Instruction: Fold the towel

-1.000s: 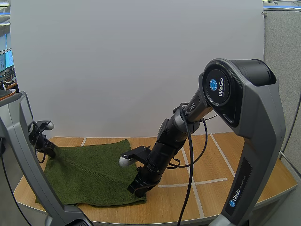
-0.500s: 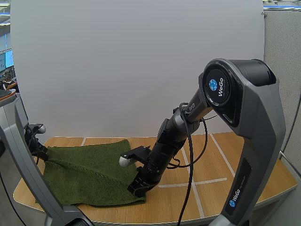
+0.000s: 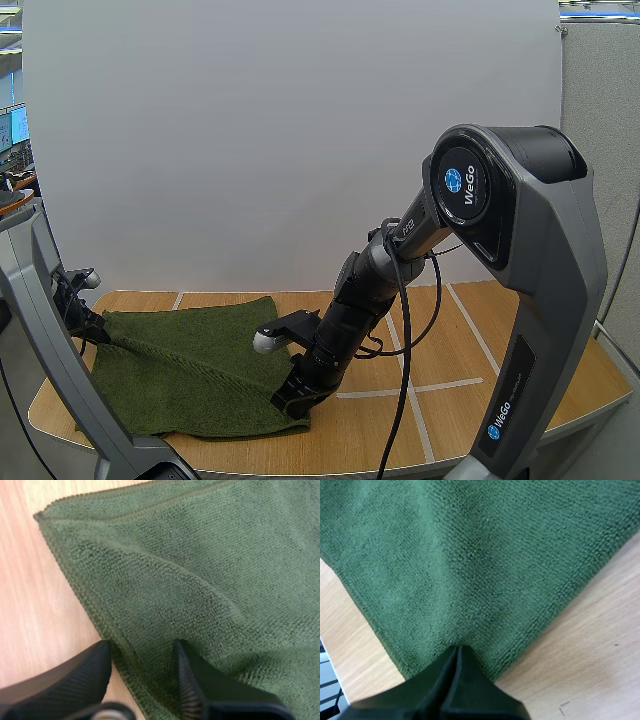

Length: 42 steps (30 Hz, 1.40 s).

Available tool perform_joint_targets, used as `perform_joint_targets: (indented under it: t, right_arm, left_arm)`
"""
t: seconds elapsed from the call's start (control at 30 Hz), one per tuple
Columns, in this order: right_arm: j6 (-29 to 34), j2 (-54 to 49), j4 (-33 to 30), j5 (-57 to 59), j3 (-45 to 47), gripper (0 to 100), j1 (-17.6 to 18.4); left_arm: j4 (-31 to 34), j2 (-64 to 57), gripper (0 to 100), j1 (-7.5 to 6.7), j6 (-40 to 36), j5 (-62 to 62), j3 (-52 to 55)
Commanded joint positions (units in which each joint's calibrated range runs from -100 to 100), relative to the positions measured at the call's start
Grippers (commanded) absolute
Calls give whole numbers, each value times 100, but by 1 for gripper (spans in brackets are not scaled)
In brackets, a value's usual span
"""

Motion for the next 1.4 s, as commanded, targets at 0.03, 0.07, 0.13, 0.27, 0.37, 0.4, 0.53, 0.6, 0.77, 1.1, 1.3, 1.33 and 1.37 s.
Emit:
perform_joint_targets:
  t: [0.03,0.07,0.13,0.27,0.37,0.4,0.53,0.6,0.77,1.1,1.3,1.33,1.37]
  right_arm:
    - [119,-302,-99,77,-254,0,6]
    - [146,-401,-94,77,-373,0,6]
    - [238,-504,-94,53,-548,0,6]
    - [478,-505,-94,5,-1391,0,-8]
    - [582,-463,-84,5,-1842,0,-8]
    - [603,-445,-84,5,-1979,0,-8]
    - [648,-356,-95,-109,-2392,0,-8]
    - [669,-292,-95,-226,-2535,0,-22]
    - [668,40,-69,-604,-2703,19,-143]
    - [598,1214,374,-1302,-3510,66,-242]
    - [585,2000,385,-1302,-4271,66,-242]
    - [585,2081,385,-1302,-4351,66,-242]
    - [574,2179,385,-1302,-4435,66,-242]
  left_arm:
    - [-104,-33,68,4,14,28,-2]
    - [-104,-33,68,4,14,28,-2]
    - [-104,-33,68,4,14,28,-2]
    - [-117,-137,68,4,14,28,-2]
    - [-211,-359,74,19,14,28,-2]
    - [-235,-464,76,22,14,28,-2]
    - [-271,-905,90,22,34,28,-2]
    - [-271,-1096,93,22,47,28,-2]
    - [-271,-1586,93,38,47,28,-2]
    - [-375,-2180,93,246,3,28,13]
    - [-481,-2335,93,354,-55,28,13]
    - [-523,-2367,93,363,-68,28,13]
    - [-562,-2377,93,364,-101,28,13]
